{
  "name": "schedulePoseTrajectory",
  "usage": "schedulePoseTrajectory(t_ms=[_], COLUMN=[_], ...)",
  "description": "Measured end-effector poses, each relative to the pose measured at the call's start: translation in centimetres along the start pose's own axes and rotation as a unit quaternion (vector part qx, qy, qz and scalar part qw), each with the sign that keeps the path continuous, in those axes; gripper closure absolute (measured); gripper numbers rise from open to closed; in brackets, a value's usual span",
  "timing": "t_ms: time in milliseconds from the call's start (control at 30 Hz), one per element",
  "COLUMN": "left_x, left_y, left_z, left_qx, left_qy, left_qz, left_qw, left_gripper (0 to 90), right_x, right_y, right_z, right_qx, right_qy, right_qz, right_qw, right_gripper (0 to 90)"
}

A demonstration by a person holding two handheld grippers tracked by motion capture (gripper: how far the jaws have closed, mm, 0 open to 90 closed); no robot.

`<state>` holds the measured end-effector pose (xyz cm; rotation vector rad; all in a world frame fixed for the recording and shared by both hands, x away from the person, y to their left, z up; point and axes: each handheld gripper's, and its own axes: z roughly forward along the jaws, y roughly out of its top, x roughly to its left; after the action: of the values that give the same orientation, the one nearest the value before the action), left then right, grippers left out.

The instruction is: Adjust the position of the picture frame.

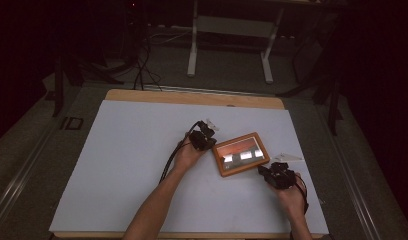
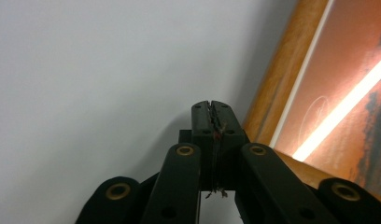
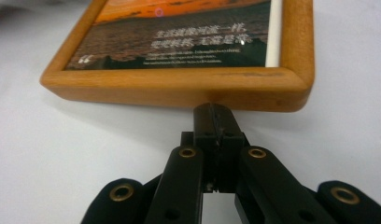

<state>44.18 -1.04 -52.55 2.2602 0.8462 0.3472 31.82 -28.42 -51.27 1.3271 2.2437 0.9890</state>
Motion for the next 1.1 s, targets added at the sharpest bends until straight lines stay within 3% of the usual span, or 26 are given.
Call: schedulePoseTrajectory(t_ms=[133,233,333,433,600,667,700,733,800,867,900,1000,1100], left_x=[-0.8,-1.2,-2.3,-3.6,-6.5,-7.3,-7.3,-7.1,-6.1,-5.2,-5.0,-4.9,-5.3], left_y=[-0.2,-0.7,-1.2,-2.0,-2.7,-2.6,-2.5,-2.4,-2.2,-2.0,-2.0,-1.8,-1.6], left_z=[-0.4,-0.7,-1.1,-1.4,-1.6,-1.7,-1.7,-1.7,-1.9,-2.2,-2.3,-2.4,-1.8], left_qx=[0.008,0.004,0.006,0.011,0.005,0.011,0.013,0.012,-0.004,-0.021,-0.029,-0.042,-0.042], left_qy=[-0.004,-0.023,-0.043,-0.088,-0.128,-0.136,-0.136,-0.138,-0.126,-0.134,-0.133,-0.15,-0.182], left_qz=[0.023,0.023,0.038,0.047,0.073,0.091,0.092,0.083,0.04,0.004,-0.005,-0.023,-0.034], left_qw=[0.9997,0.9995,0.9983,0.9949,0.9891,0.9864,0.9864,0.9869,0.9912,0.9907,0.9907,0.9875,0.9818], left_gripper=[89.6,89.6,89.7,89.7,89.7,89.6,89.4,89.2,82.7,73.8,68.1,55.1,46.4], right_x=[-0.5,-1.1,-1.6,-2.2,-3.4,-3.8,-3.9,-4.1,-4.1,-4.4,-4.7,-4.7,-4.1], right_y=[-0.1,-0.1,-0.1,0.0,-0.3,-0.4,-0.4,-0.4,-0.4,-0.5,-0.6,-0.6,-0.5], right_z=[0.1,0.0,0.1,0.1,0.2,0.1,0.0,-0.2,-0.7,-1.4,-1.7,-2.1,-1.5], right_qx=[0.004,0.003,0.004,0.006,0.006,0.009,0.009,0.006,-0.003,-0.022,-0.029,-0.039,-0.031], right_qy=[-0.005,-0.014,-0.025,-0.042,-0.056,-0.057,-0.054,-0.046,-0.048,-0.034,-0.014,0.018,0.041], right_qz=[0.002,0.013,0.019,0.028,0.046,0.05,0.051,0.056,0.066,0.078,0.09,0.095,0.09], right_qw=[1.0,0.9998,0.9995,0.9987,0.9973,0.9971,0.9972,0.9974,0.9967,0.9961,0.9955,0.9945,0.9946], right_gripper=[90.0,90.0,90.0,90.0,90.0,90.0,90.0,89.8,80.0,63.3,54.6,43.6,36.6])
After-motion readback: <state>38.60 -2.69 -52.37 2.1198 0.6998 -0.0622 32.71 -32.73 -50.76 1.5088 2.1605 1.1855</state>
